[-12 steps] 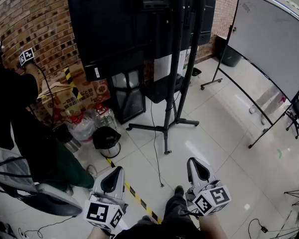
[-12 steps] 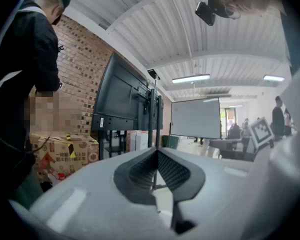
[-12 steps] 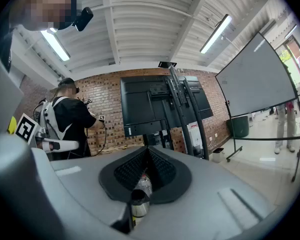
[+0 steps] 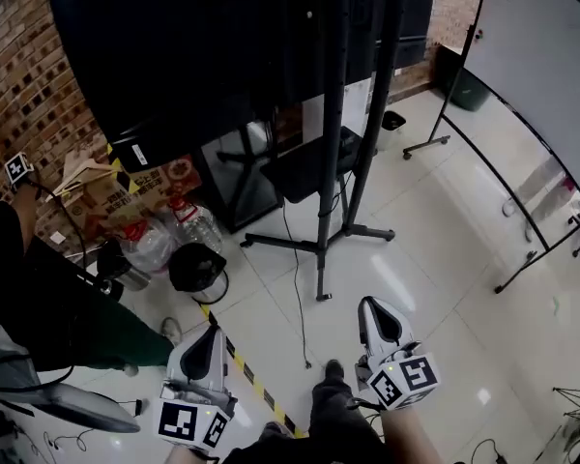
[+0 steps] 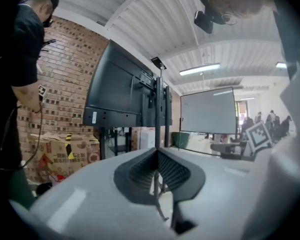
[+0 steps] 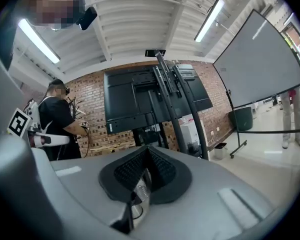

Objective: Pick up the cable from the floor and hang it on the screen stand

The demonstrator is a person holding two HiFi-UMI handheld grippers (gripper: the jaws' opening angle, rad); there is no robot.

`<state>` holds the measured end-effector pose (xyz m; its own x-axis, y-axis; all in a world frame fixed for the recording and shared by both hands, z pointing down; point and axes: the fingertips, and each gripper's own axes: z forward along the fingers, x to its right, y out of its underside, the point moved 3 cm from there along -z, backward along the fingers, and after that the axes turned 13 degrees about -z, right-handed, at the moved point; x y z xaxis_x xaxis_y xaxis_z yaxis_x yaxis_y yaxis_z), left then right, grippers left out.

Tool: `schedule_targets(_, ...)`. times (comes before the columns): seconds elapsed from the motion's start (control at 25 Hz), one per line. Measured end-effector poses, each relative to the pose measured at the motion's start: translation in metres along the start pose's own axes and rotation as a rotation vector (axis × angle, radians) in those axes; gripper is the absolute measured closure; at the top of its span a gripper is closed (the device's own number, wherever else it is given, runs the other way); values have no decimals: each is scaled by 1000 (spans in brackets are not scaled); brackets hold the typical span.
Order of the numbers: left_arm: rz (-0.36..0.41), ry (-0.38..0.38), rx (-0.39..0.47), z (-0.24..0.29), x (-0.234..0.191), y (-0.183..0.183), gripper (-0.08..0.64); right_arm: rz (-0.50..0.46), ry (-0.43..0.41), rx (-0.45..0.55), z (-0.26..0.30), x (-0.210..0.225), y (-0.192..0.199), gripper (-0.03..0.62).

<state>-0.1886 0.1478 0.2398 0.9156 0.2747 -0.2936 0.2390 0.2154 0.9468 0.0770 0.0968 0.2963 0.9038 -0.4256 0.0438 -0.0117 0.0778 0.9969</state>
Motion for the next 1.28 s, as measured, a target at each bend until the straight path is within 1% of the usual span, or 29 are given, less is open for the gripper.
schedule_targets(0.12,26,7,-14,43,14,-4,555,-14,-23,-23,31,32,9,584)
schedule_targets(0.28,33,-38,-23,83,22,0,555,17,-67,-62,50,59,32,584)
schedule_targets(0.44,25,-122,-61,107,13,22,555,21,-85,-140,76,72,80,584)
schedule_targets(0.56,17,-150,-83,118,8,34,555,4,-93,-206,98,73,118,584)
schedule_targets(0.72,20,-125,-111,136,-10,55,555,15,-105,-260,113,64,162,584)
schedule_targets(0.8,24,-111,-117,148,-29,70,555,16,-87,-278,117,58,187,584)
schedule_targets(0.92,31,-79,-114,171,-60,101,555,-22,-53,-313,129,54,237,584)
schedule_targets(1.08,40,-43,-132,196,-93,149,555,-42,-51,-353,151,48,304,584)
schedule_targets(1.16,46,-31,-146,205,-106,174,555,-42,-23,-352,160,51,331,584)
schedule_targets(1.28,53,-19,-179,214,-121,214,555,-3,48,-375,170,58,373,584)
